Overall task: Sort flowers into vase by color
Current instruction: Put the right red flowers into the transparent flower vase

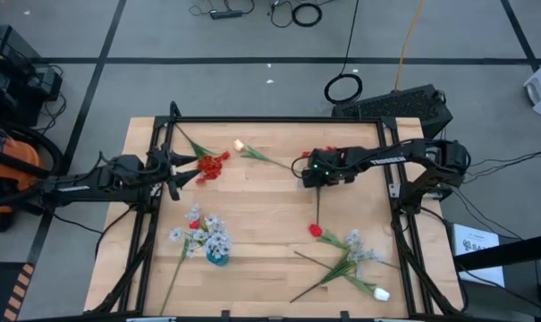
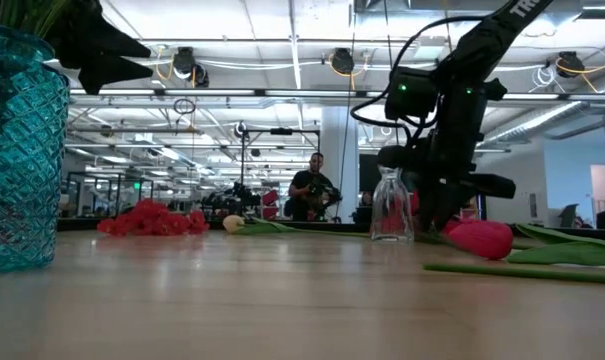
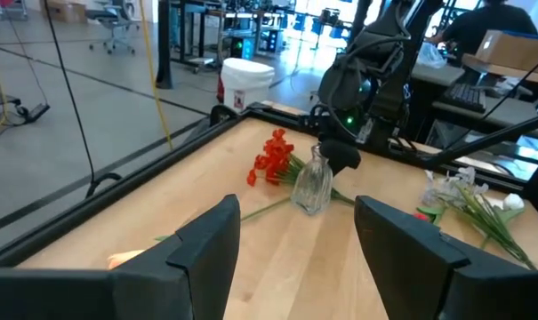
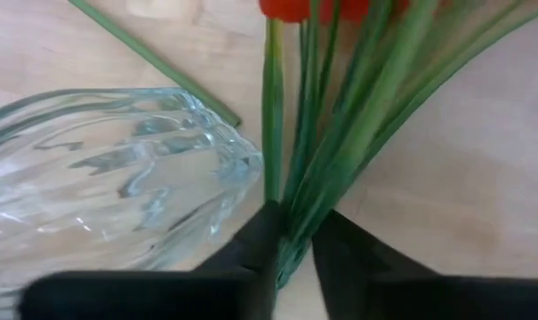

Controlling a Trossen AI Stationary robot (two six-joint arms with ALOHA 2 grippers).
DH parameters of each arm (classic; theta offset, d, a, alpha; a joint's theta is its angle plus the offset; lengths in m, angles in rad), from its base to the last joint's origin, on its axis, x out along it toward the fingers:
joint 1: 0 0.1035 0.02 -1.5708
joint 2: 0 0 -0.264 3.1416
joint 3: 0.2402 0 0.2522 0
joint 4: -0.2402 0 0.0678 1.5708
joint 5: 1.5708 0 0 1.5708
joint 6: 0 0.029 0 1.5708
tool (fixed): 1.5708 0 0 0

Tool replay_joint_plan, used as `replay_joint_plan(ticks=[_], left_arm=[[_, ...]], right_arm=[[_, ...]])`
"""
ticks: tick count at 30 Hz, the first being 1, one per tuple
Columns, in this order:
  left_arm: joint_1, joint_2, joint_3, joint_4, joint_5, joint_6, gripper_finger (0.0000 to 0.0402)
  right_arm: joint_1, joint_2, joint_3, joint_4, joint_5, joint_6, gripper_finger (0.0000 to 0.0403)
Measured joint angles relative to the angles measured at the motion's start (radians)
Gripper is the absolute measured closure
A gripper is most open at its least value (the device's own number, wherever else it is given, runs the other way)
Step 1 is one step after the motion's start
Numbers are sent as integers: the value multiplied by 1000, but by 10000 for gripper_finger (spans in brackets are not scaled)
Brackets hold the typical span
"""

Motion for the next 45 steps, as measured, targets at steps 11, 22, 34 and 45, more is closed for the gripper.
replay_joint_plan(ticks=[11, 22, 34, 45], left_arm=[[0, 0, 0, 0, -1, 1, 174], [0, 0, -1, 0, -20, 30, 174], [0, 0, -1, 4, -31, 158, 174], [0, 0, -1, 3, -31, 152, 174]], right_arm=[[-6, -133, -13, -113, 32, -31, 400], [-5, -422, -9, -196, 105, -27, 402], [30, -717, -8, 61, 263, -413, 403], [30, -750, -36, 503, 228, -773, 403]])
